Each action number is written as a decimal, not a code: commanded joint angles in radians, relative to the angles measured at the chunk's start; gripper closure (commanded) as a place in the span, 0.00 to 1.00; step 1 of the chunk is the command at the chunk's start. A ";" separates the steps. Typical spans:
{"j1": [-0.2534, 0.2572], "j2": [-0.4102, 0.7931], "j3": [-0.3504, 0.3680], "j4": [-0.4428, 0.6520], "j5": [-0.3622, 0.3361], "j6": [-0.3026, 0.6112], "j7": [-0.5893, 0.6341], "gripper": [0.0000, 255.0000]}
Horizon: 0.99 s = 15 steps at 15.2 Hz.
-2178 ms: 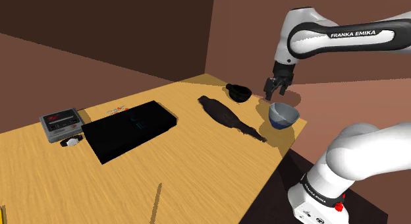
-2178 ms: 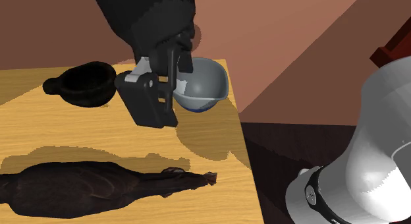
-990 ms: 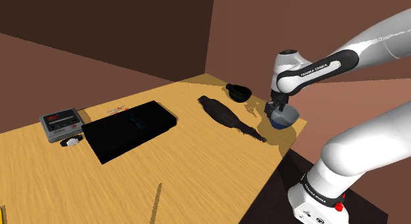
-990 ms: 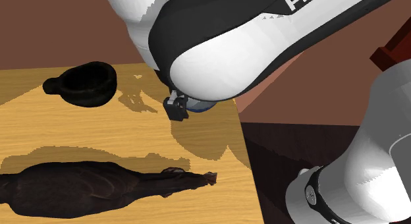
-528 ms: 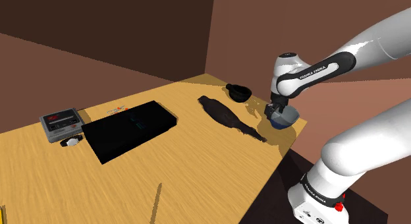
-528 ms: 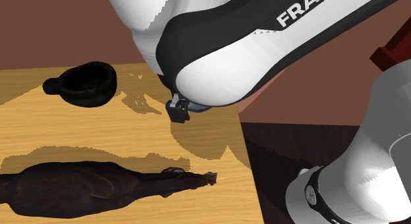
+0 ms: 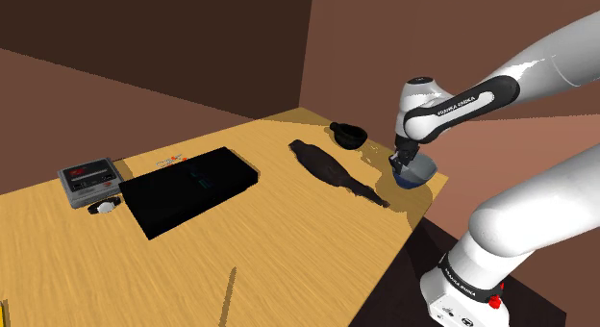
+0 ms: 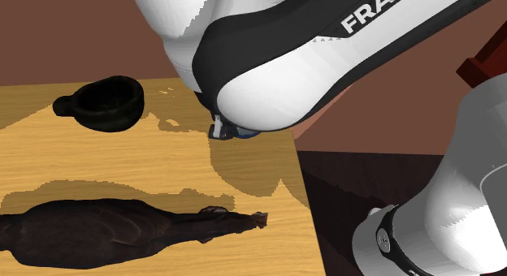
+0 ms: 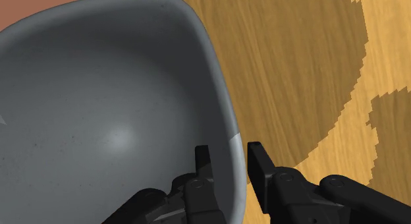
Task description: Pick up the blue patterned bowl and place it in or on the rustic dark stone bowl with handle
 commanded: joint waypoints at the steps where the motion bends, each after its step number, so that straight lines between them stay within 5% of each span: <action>1: 0.000 0.000 0.000 -0.001 0.000 0.000 0.000 1.00; 15: 0.013 -0.118 0.017 0.068 0.043 -0.184 -0.047 1.00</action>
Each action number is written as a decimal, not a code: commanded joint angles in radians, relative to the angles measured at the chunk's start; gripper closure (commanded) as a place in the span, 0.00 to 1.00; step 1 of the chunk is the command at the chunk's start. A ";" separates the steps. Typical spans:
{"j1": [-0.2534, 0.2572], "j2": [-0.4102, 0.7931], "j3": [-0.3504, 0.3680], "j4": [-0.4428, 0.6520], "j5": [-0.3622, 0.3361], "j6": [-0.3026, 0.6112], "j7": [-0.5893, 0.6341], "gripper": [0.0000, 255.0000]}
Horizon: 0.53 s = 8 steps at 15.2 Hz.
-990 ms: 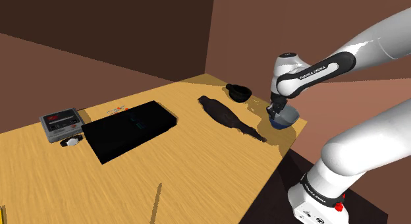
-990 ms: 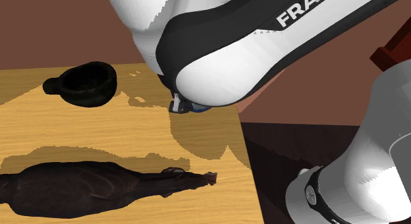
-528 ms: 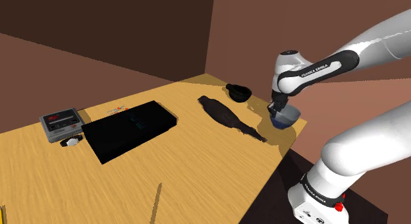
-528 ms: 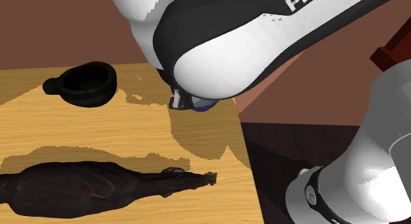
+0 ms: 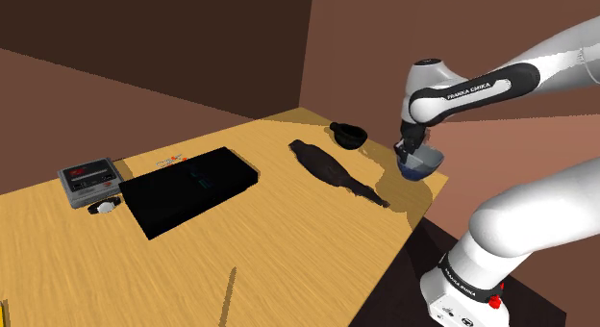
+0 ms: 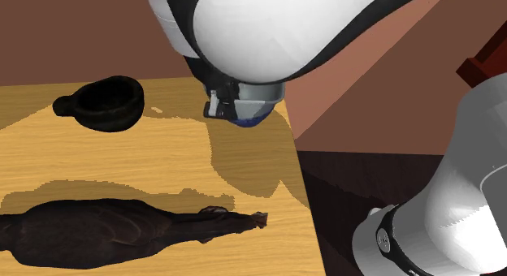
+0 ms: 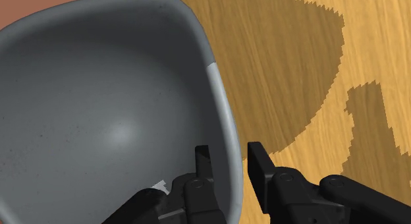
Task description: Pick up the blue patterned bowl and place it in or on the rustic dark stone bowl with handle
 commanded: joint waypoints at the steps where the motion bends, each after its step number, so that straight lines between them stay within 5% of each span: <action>1: 0.003 -0.017 0.004 0.018 0.008 -0.034 -0.008 1.00; 8: 0.009 -0.067 0.016 0.078 0.029 -0.142 -0.033 1.00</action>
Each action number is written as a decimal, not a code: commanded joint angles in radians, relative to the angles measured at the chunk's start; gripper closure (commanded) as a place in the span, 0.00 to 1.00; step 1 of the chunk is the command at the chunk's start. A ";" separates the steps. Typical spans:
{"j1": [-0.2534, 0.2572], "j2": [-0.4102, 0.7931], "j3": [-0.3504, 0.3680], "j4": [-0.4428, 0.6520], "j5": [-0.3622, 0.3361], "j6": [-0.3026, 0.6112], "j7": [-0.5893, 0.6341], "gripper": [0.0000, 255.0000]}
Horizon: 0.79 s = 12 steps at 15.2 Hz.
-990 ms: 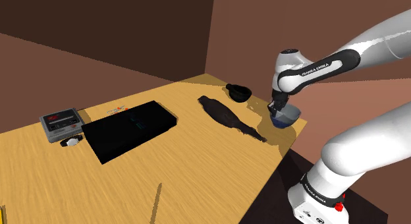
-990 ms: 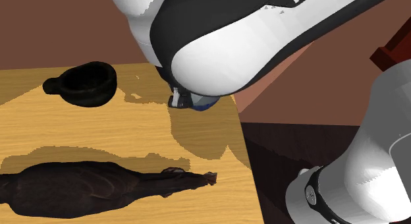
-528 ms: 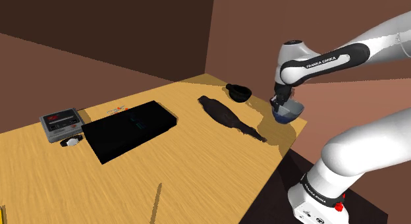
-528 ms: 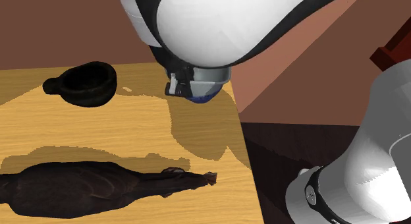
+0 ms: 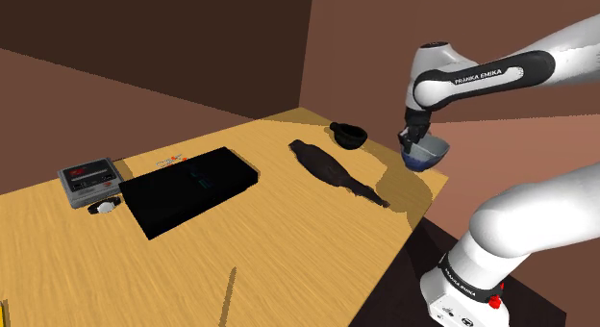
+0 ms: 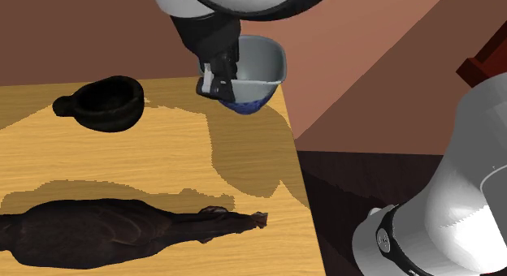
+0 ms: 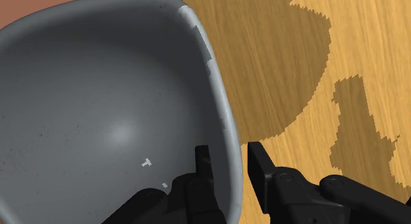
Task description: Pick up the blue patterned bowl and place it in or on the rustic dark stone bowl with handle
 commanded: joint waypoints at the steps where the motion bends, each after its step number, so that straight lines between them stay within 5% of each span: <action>1: 0.001 -0.016 0.004 0.016 0.005 -0.031 -0.006 1.00; 12: 0.009 -0.059 0.024 0.132 0.032 -0.187 -0.041 1.00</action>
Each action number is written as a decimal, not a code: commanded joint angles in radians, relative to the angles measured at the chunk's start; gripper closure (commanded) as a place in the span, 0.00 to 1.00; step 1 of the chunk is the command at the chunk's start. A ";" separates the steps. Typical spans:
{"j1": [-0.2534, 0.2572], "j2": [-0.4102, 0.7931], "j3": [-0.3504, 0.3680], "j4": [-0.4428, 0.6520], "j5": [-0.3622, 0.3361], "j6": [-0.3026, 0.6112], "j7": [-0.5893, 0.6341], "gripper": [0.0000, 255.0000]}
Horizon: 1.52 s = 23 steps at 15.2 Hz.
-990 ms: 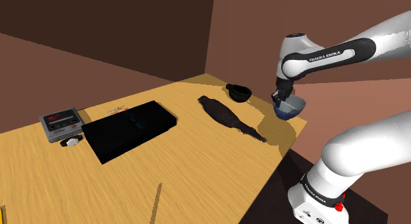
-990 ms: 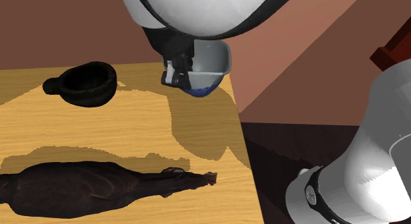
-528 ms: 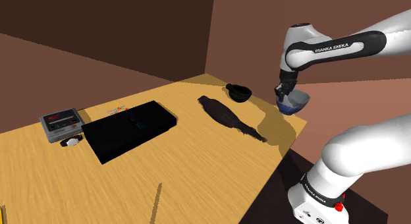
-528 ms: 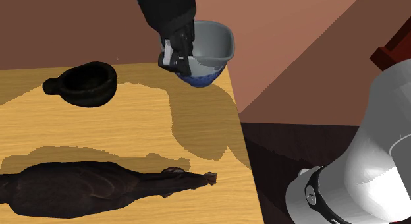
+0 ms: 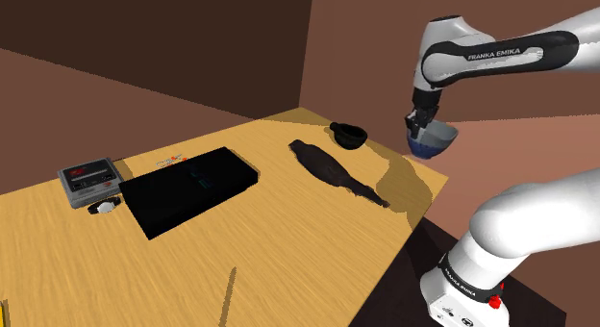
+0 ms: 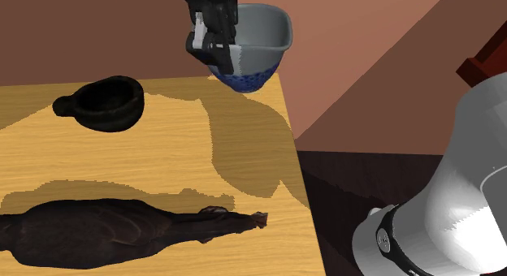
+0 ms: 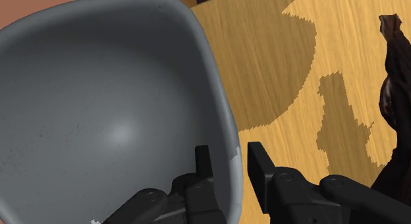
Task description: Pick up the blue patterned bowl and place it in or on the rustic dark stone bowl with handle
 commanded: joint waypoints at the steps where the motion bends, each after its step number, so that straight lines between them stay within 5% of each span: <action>1: 0.001 -0.003 0.003 0.029 0.004 -0.030 -0.008 1.00; 13: 0.054 0.436 0.014 0.467 0.088 -0.036 0.000 1.00; 23: 0.058 0.853 0.024 1.021 0.168 -0.175 -0.032 1.00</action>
